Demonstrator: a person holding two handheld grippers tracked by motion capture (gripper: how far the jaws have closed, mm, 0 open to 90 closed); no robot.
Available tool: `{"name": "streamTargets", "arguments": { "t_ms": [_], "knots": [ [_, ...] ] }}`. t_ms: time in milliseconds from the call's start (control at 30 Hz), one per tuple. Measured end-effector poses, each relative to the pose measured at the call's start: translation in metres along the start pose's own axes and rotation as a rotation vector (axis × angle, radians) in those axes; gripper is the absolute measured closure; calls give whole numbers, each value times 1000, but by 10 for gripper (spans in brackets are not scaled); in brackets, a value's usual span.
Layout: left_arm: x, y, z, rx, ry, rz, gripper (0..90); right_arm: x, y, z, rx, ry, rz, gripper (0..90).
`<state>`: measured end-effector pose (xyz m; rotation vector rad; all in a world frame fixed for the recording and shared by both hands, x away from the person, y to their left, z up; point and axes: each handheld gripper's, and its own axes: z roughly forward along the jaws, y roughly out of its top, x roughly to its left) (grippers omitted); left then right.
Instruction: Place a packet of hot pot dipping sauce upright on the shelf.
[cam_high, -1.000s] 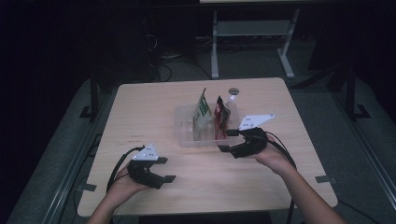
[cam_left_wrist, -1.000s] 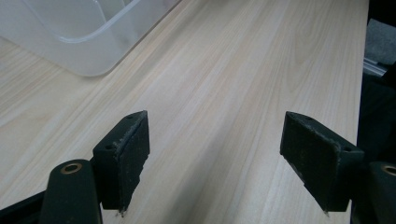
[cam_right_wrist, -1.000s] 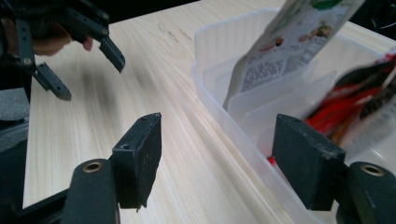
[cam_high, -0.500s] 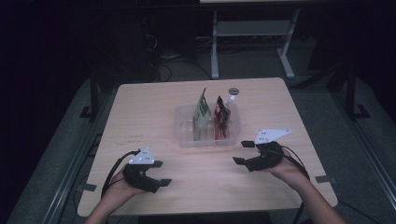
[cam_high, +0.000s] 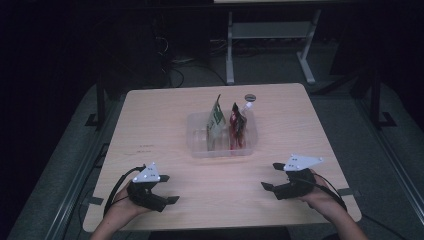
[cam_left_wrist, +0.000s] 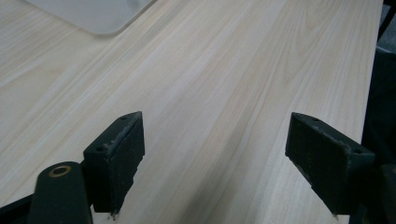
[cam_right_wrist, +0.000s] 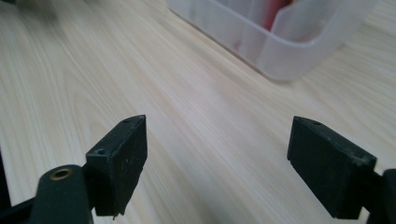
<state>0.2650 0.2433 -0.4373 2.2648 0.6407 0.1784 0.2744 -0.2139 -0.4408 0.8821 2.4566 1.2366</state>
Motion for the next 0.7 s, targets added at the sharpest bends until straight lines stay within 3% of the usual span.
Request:
{"name": "streamTargets", "arguments": {
  "t_ms": [167, 267, 467, 700],
  "knots": [
    [0, -4, 6, 8, -12, -10, 165, -4, -8, -1, 23, -10, -16, 163],
    [-1, -5, 9, 36, -7, 12, 165, -9, -9, 0, 20, -6, -13, 158],
    [-2, -5, 11, 55, 0, 17, 166, -9, -8, 2, 19, 3, -15, 154],
    [-4, -3, 12, 43, -7, 10, 166, -9, -7, 1, 7, 7, -16, 146]
  ]
}}
